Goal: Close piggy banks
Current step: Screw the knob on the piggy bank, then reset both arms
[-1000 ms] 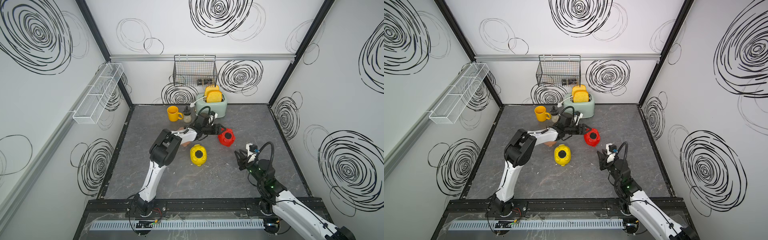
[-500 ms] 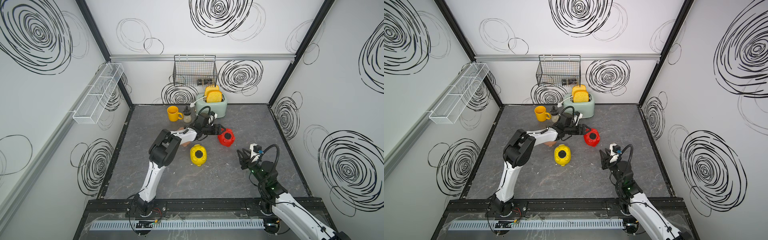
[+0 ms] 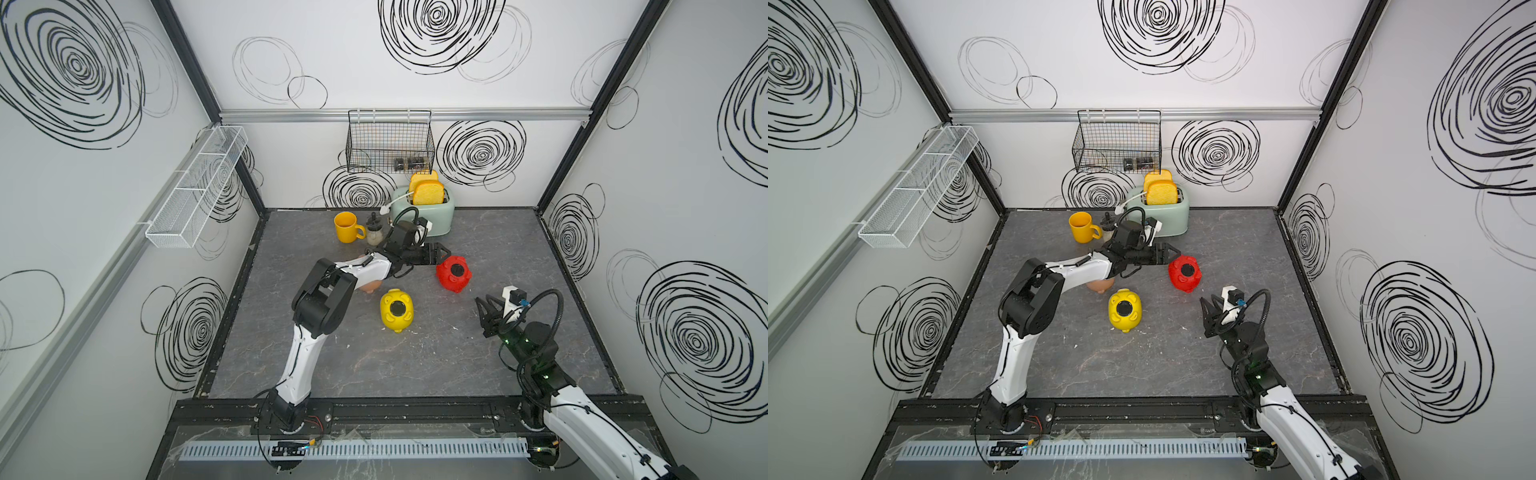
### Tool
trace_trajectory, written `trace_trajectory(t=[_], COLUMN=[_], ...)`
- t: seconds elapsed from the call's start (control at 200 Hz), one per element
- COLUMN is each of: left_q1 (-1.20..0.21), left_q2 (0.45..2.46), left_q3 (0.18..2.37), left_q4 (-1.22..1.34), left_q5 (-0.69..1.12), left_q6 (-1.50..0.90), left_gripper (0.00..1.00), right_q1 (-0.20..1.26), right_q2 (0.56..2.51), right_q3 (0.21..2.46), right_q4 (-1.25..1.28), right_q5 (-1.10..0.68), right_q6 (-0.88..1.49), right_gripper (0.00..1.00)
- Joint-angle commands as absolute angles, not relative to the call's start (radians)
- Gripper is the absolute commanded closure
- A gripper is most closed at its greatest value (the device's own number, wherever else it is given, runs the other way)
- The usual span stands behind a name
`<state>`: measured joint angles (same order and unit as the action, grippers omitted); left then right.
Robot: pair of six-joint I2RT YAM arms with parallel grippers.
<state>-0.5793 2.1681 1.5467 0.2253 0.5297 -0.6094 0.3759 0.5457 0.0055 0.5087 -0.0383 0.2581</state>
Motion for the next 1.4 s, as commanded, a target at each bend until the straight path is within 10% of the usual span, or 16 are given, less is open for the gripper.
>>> trace_trajectory(t=[0.0, 0.861, 1.396], left_q1=[-0.570, -0.565, -0.426], left_q2=[2.042, 0.674, 0.556], left_q3=[1.517, 0.326, -0.037], left_q4=[0.240, 0.416, 0.890], left_q5=[0.495, -0.432, -0.688], left_q6=[-0.588, -0.378, 0.087], left_gripper=[0.24, 0.12, 0.00], right_q1=[0.369, 0.296, 0.071], right_q2=[0.541, 0.552, 0.748], right_q3=[-0.049, -0.023, 0.198], right_q4=[0.539, 0.508, 0.471], right_q5=[-0.021, 0.038, 0.098], right_q6=[0.274, 0.351, 0.235], right_gripper=[0.62, 0.62, 0.60])
